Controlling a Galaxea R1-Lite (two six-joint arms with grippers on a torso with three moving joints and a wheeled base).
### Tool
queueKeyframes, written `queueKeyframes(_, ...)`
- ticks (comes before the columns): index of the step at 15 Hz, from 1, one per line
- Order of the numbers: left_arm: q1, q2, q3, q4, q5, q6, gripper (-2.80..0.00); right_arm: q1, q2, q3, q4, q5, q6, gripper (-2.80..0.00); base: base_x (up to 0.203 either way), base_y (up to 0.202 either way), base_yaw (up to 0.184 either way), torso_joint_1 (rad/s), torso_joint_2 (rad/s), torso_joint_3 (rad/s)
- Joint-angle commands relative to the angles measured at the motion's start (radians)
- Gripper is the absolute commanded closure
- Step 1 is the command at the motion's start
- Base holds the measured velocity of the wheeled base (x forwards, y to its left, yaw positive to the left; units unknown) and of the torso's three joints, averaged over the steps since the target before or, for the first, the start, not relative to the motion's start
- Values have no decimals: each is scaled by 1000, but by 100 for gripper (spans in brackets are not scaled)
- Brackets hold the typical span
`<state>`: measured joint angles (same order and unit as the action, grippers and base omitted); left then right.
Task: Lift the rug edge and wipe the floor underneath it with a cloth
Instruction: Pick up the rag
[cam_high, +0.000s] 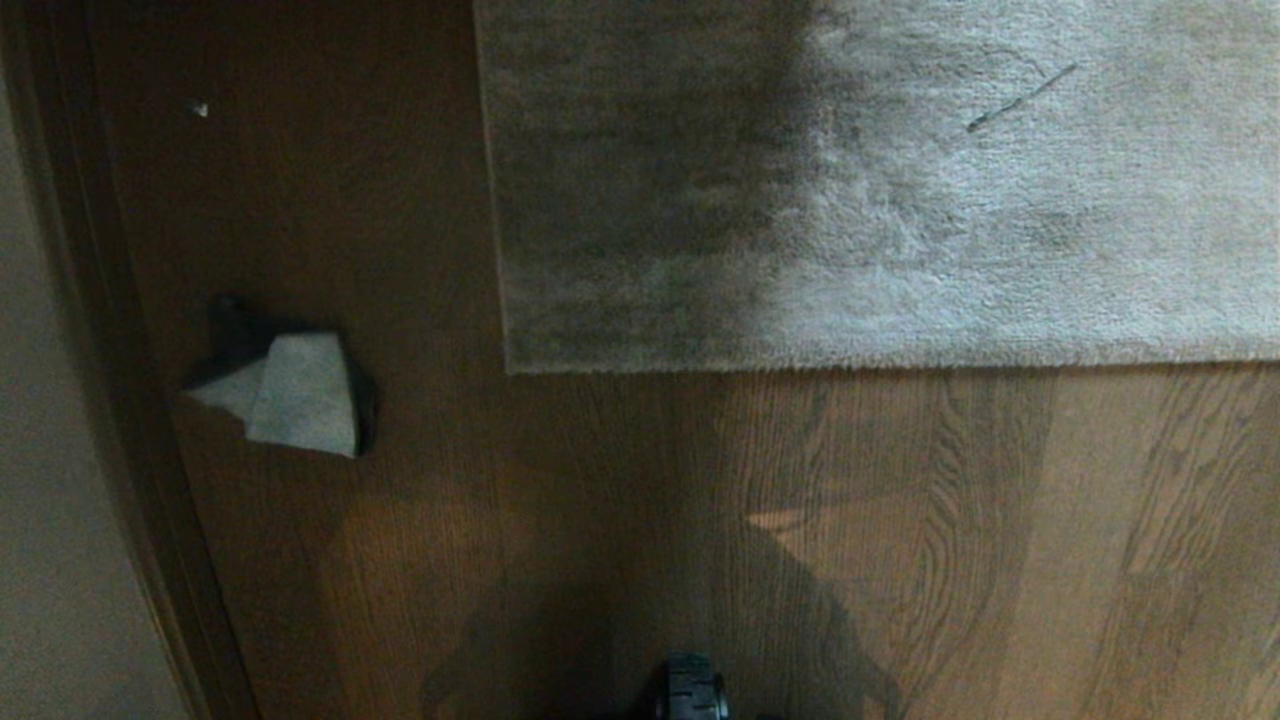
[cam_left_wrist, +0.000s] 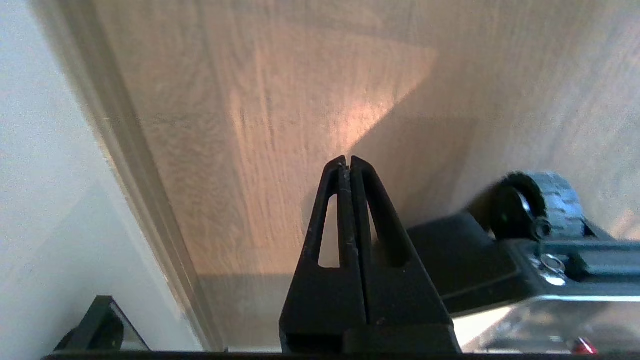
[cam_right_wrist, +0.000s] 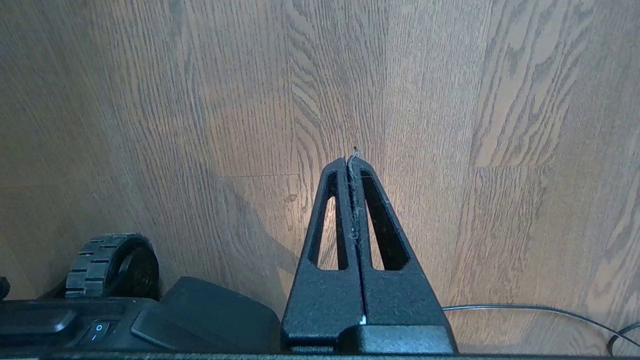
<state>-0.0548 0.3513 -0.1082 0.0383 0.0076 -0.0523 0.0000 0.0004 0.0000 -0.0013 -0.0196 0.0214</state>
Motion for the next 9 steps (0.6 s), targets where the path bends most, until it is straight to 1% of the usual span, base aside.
queueKeyframes(1, -33, 142, -29, -31, -9, 0, 0, 0, 0, 0, 0, 0, 0, 0, 0, 0, 0, 0, 0, 0)
queueKeyframes(3, -43, 162, -33, -58, -17, -1, 0, 0, 0, 0, 0, 0, 0, 0, 0, 0, 0, 0, 0, 0)
queueKeyframes(7, -43, 195, -38, -67, -20, -3, 0, 0, 0, 0, 0, 0, 0, 0, 0, 0, 0, 0, 0, 0)
queueKeyframes(9, -45, 232, -65, -69, -30, -3, 0, 0, 0, 0, 0, 0, 0, 0, 0, 0, 0, 0, 0, 0)
